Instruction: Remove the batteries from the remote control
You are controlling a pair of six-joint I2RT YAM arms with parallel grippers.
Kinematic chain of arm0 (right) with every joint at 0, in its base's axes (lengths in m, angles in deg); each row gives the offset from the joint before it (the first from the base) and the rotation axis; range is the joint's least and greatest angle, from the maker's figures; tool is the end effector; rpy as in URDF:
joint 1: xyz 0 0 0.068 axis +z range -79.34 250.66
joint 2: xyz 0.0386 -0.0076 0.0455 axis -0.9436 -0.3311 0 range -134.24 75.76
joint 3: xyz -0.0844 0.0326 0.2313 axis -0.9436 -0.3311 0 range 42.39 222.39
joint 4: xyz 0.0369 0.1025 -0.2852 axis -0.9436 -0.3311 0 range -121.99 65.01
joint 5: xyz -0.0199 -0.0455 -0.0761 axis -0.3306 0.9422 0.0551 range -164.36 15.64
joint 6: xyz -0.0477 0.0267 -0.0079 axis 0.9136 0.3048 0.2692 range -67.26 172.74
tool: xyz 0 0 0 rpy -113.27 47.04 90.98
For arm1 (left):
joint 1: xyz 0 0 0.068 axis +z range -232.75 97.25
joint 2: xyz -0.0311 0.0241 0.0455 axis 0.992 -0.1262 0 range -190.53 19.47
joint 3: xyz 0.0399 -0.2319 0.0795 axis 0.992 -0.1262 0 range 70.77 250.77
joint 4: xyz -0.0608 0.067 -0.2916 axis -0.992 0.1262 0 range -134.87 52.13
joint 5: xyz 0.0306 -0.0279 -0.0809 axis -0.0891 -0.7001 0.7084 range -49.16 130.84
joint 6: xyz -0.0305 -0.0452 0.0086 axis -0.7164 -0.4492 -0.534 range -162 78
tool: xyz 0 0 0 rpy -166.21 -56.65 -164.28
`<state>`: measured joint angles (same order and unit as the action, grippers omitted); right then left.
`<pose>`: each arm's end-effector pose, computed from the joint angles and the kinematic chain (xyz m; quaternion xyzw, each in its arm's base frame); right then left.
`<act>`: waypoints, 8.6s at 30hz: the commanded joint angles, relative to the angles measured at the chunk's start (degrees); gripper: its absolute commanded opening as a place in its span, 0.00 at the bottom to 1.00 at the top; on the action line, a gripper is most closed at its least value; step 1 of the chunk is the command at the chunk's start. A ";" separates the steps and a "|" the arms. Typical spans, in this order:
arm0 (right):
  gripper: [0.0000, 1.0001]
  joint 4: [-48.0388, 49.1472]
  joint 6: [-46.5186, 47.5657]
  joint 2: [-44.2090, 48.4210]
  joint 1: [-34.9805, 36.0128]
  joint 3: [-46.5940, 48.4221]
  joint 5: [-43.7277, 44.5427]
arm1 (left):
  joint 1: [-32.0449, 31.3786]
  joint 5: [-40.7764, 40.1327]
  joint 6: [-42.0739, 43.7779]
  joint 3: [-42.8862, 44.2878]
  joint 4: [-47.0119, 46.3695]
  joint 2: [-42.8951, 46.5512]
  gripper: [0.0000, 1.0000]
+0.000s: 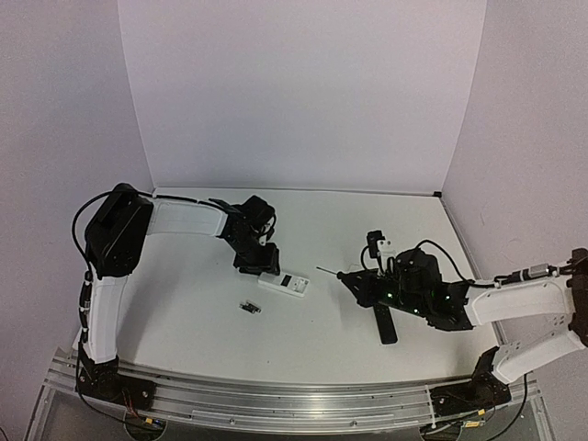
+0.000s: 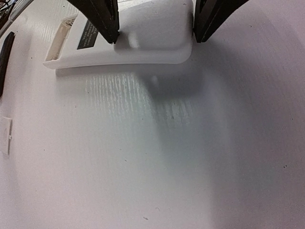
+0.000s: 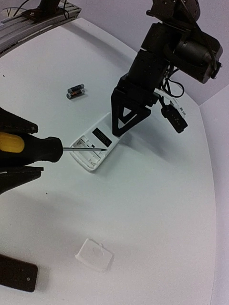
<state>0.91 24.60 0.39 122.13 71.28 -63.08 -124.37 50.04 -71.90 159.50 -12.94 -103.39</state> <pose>0.1974 0.2360 0.1355 -0.1106 0.8125 0.3007 0.4871 0.3469 -0.3163 0.0987 0.1161 0.9683 -0.1845 0.1219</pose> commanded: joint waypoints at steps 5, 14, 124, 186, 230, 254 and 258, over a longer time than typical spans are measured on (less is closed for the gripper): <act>0.00 -17.45 -0.01 11.02 0.13 -1.21 13.35 | -1.16 -3.30 0.98 6.47 5.61 2.37 0.91; 0.00 -30.79 -0.69 16.52 -1.24 -0.20 29.32 | -1.41 0.36 -1.42 -3.59 -0.11 13.52 1.00; 0.57 -61.14 73.28 -48.34 -22.84 52.57 -11.66 | 6.70 4.16 -2.89 -18.02 -8.04 18.53 1.00; 0.59 -58.97 64.71 -49.49 -25.65 52.68 -12.58 | 7.34 8.73 -0.27 -15.83 -8.33 14.23 1.00; 0.33 -64.07 58.40 -39.75 -11.23 54.80 -18.59 | 7.34 12.85 -1.67 -16.46 -13.99 10.94 0.82; 0.33 -56.75 54.01 -43.41 -7.04 61.92 -21.19 | 5.56 9.44 -0.46 -13.56 -12.04 5.53 0.60; 0.33 -56.82 53.45 -45.33 -6.65 63.61 -20.92 | 5.41 8.90 -0.19 -13.39 -11.44 5.35 0.59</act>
<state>-56.49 79.36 -42.42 114.82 132.07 -82.80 -118.55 61.16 -73.28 144.61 -27.16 -96.33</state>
